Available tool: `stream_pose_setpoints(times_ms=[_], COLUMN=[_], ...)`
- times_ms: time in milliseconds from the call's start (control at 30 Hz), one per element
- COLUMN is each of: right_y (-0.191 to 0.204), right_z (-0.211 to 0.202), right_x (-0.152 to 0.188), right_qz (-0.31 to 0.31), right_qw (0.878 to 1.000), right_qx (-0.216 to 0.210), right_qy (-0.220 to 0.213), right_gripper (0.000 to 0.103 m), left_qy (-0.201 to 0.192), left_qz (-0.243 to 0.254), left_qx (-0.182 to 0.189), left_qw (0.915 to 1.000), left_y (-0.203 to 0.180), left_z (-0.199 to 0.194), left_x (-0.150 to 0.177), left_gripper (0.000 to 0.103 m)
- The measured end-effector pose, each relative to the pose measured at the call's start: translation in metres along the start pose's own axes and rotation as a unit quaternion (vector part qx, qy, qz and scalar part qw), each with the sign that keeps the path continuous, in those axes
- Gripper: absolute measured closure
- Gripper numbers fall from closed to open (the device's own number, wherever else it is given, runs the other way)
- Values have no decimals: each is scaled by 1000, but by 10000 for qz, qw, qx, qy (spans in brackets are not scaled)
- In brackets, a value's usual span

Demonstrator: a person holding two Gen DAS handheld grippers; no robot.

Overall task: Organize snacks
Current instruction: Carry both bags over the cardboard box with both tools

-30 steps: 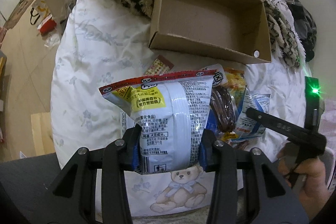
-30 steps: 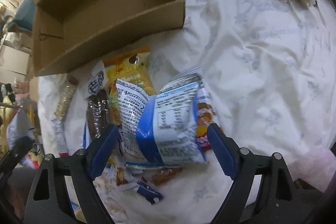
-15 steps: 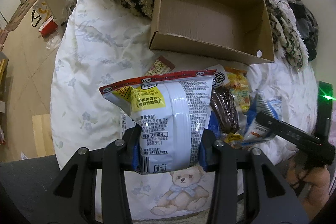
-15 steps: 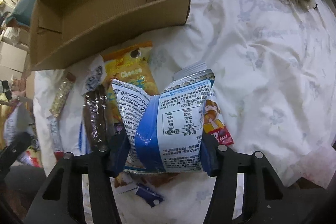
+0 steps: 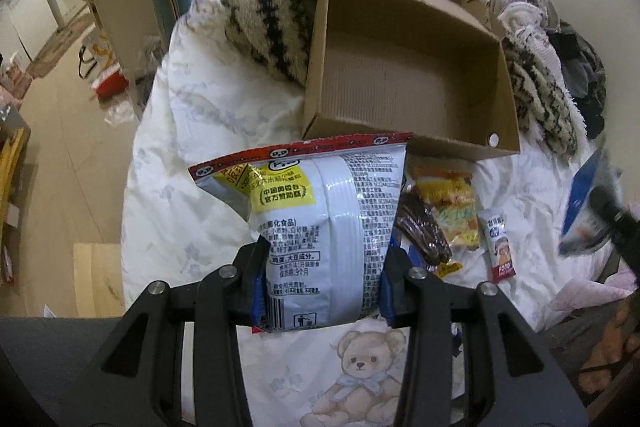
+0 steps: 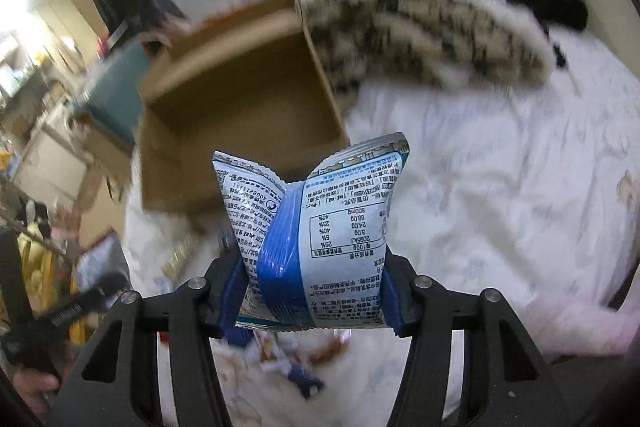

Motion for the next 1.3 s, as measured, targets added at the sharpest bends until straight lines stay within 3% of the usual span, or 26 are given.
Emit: stream_pose_setpoints(times_ms=[233, 367, 800, 1300], right_y=[15, 27, 53, 50], right_z=[-31, -30, 34, 117], right_x=[-45, -65, -100, -105], right_qz=[-27, -267, -706, -919], right_qw=[9958, 9945, 9953, 9956], right_qx=[-270, -321, -346, -172], right_qy=[-879, -963, -562, -54], right_gripper=[45, 45, 45, 45], left_qy=[-462, -580, -867, -583], left_qz=[256, 248, 517, 627], left_qx=[-60, -9, -71, -80], left_qw=[9986, 9980, 9949, 9963], left_y=[-9, -16, -40, -64], left_z=[-23, -30, -7, 69], left_x=[-23, -49, -124, -139], left_gripper=[65, 65, 65, 65])
Point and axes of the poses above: each gripper's, at about its wrist camera, not at the fingertips, and z roughly the way its jaws point, y to its left, x to its underside, the point moved 10 cm from there along z, roughly the way its jaws point, and after that the axes turned 6 degrees about -y, right-handed, at the moved point
